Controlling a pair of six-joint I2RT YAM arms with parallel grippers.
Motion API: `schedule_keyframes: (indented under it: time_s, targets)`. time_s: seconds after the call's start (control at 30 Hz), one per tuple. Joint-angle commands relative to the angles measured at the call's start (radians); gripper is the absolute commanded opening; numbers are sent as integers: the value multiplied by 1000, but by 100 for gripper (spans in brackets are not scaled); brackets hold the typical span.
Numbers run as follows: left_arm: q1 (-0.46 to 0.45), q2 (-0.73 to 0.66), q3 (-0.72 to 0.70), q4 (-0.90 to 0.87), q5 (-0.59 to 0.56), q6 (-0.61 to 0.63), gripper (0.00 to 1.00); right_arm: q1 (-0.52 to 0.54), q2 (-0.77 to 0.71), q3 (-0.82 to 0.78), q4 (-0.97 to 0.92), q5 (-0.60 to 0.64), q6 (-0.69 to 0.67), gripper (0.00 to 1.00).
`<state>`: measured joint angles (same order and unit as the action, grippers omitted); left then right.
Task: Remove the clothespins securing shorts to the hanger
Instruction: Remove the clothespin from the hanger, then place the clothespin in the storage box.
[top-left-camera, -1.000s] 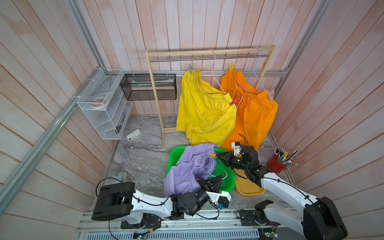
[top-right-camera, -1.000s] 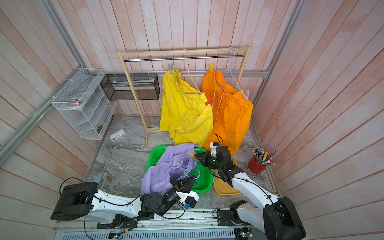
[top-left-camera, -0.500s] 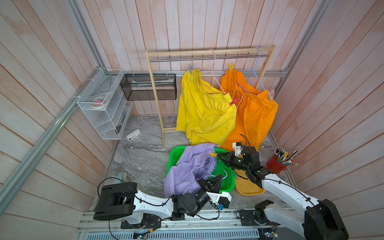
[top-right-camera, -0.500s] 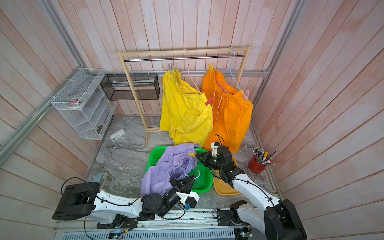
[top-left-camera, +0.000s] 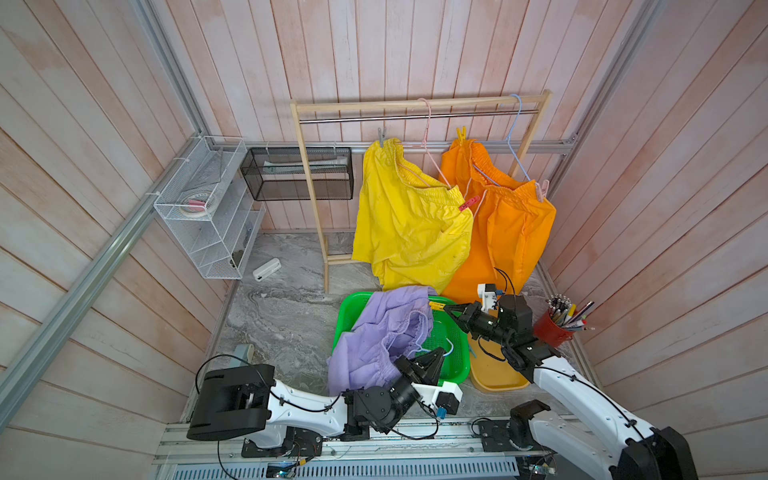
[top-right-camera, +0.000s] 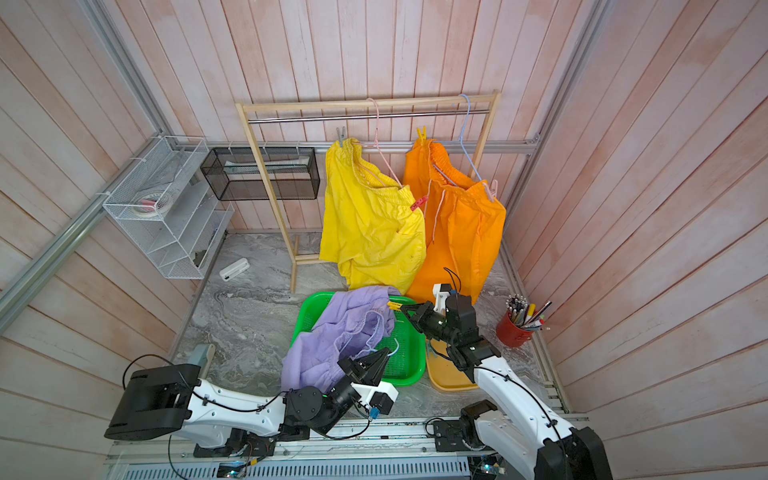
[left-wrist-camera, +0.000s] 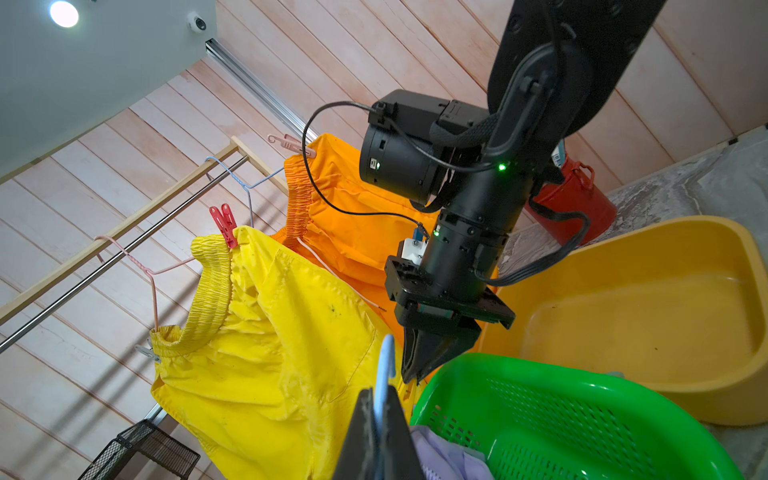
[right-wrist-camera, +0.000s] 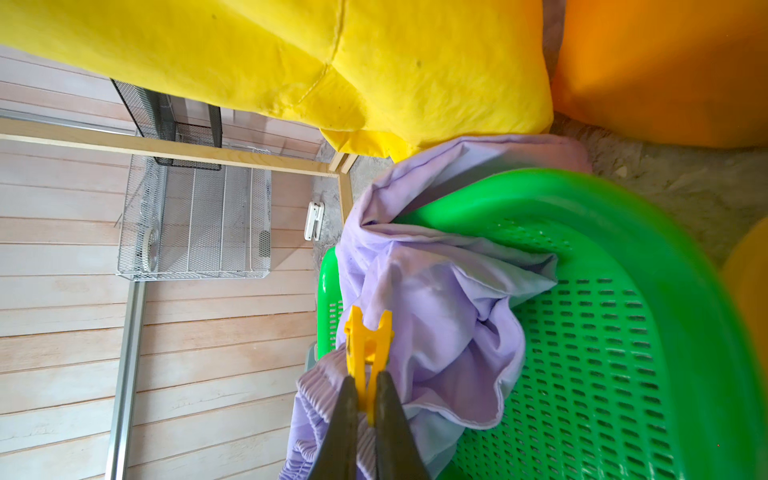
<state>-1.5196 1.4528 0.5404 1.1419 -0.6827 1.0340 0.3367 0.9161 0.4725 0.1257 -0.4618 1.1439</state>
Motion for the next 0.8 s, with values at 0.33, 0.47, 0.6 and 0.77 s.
schedule_keyframes:
  time_s: [0.33, 0.47, 0.6, 0.77]
  targets:
    - [4, 0, 29, 74, -48, 8, 0, -135, -258, -82, -332, 81, -136, 0]
    - [9, -29, 41, 36, -51, -40, 0, -145, -298, -86, -404, 146, -179, 0]
    - [23, -83, 61, -62, -55, -129, 0, -149, -310, -81, -443, 177, -202, 0]
    - [49, -178, 71, -188, -20, -259, 0, -156, -315, -70, -501, 267, -249, 0]
